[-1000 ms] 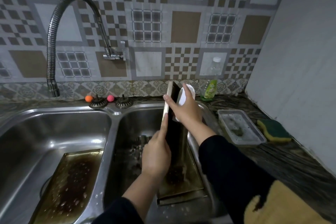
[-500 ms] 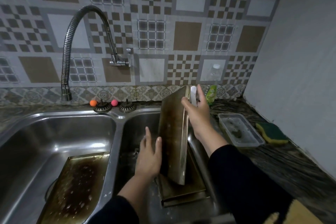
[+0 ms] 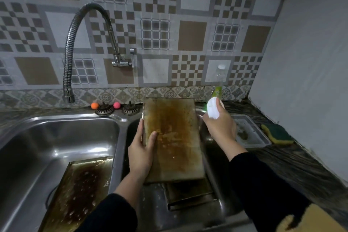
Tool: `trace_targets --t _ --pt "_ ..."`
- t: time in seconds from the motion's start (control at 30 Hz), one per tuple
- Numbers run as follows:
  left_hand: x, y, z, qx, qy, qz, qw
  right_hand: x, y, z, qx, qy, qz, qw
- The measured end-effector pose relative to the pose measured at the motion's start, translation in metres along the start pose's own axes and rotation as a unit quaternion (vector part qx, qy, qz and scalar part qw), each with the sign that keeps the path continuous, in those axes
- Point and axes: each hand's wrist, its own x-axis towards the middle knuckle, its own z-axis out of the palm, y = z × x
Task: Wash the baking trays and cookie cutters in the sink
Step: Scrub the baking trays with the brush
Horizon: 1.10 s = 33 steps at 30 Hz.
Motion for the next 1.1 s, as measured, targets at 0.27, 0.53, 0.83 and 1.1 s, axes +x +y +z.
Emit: trace_targets --t 0.27,0.53,0.83,1.1 --pt "0.014 0.035 0.014 0.017 0.040 0.035 0.998 -0.088 -0.015 0.039 0.068 -0.067 -0.169 0.981" --pt "-0.004 0.039 0.035 -0.027 -0.026 0.079 0.996 -0.011 -0.075 0.022 0.080 -0.009 -0.174 0.981" --pt "0.012 0.035 0.014 0.006 0.041 0.085 0.995 -0.072 -0.009 0.048 0.150 -0.074 -0.183 0.969" --pt "0.005 0.049 0.033 -0.001 0.027 0.106 0.994 0.002 -0.032 0.025 0.129 -0.040 -0.113 0.984"
